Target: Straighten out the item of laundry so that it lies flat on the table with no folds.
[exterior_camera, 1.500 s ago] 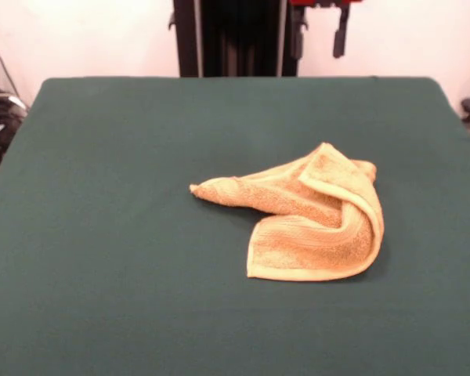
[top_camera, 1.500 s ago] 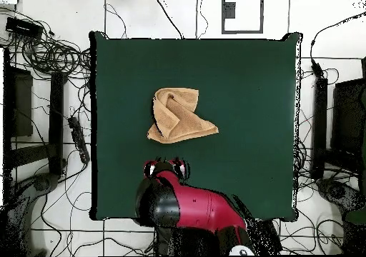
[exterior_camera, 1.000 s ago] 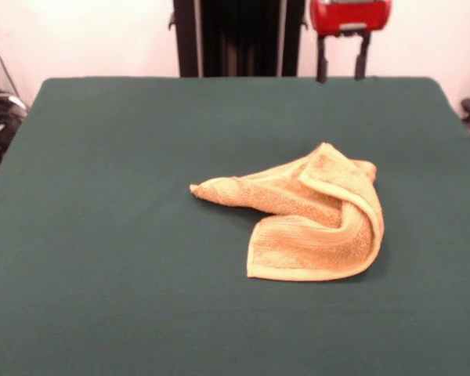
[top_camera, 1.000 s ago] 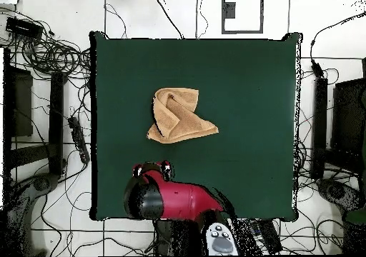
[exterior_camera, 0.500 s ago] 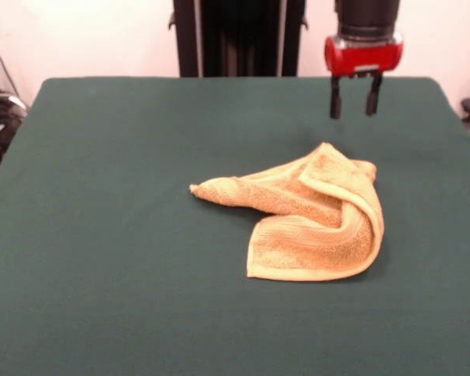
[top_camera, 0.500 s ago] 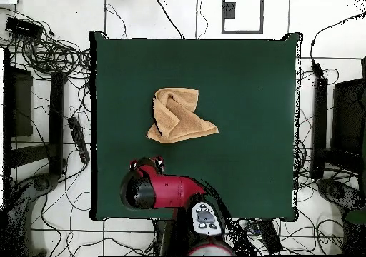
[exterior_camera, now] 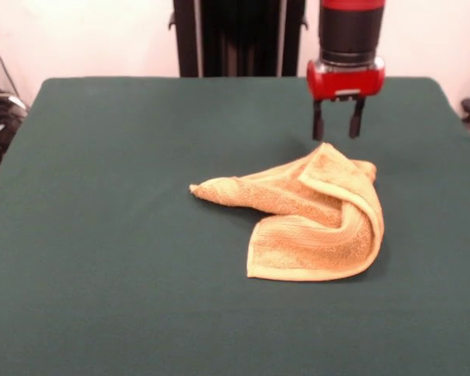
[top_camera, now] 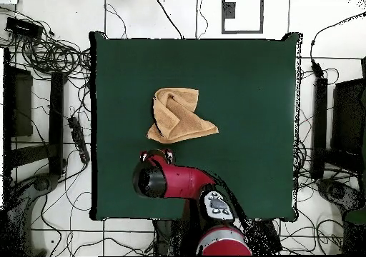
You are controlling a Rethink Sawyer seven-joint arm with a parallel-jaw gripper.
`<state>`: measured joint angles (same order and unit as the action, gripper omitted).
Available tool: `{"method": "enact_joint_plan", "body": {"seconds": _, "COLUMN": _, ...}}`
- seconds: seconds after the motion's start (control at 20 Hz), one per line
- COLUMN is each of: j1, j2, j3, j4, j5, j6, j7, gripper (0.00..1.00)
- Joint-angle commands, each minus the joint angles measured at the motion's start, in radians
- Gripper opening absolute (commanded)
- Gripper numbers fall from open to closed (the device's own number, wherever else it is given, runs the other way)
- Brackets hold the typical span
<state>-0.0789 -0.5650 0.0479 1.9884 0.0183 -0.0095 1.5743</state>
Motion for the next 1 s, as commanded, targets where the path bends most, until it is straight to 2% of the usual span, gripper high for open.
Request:
{"method": "enact_joint_plan", "body": {"seconds": 0.05, "j1": -0.007, "j2": 0.029, "j3": 0.043, "j4": -0.163, "j5": 0.062, "j6": 0.136, "j7": 0.142, "gripper": 1.0}}
{"method": "enact_joint_plan", "body": {"seconds": 0.45, "j1": -0.008, "j2": 0.059, "j3": 0.049, "j4": -0.205, "j5": 0.06, "j6": 0.15, "j7": 0.152, "gripper": 1.0}}
{"method": "enact_joint_plan", "body": {"seconds": 0.7, "j1": -0.022, "j2": 0.144, "j3": 0.074, "j4": -0.255, "j5": 0.062, "j6": 0.161, "j7": 0.147, "gripper": 1.0}}
{"method": "enact_joint_plan", "body": {"seconds": 1.0, "j1": -0.035, "j2": 0.175, "j3": 0.084, "j4": -0.29, "j5": 0.05, "j6": 0.171, "j7": 0.141, "gripper": 1.0}}
